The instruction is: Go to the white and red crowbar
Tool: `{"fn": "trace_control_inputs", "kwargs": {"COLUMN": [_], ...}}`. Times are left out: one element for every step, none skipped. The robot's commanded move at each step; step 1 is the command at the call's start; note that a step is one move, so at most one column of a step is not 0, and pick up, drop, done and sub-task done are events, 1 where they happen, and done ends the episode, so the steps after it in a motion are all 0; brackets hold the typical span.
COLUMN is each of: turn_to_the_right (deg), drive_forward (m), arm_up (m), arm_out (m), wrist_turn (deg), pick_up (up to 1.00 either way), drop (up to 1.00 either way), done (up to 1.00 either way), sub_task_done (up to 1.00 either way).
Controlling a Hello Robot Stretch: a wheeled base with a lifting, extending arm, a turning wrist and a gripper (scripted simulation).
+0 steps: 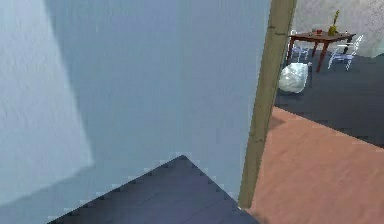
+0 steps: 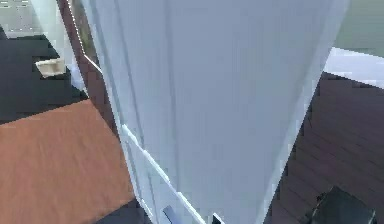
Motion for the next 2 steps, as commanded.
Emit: {"fn": "trace_control_inputs", "kwargs": {"turn_to_the_right": [30.0,3.0], "drive_forward": [0.0,0.0], "arm_up": [0.0,0.0], "arm_out": [0.0,0.0], "wrist_turn": [0.0,0.0], "pick_up": [0.0,0.0], "drop": [0.0,0.0], "done": [0.0,0.0], "sub_task_done": [0.0,0.0]}}
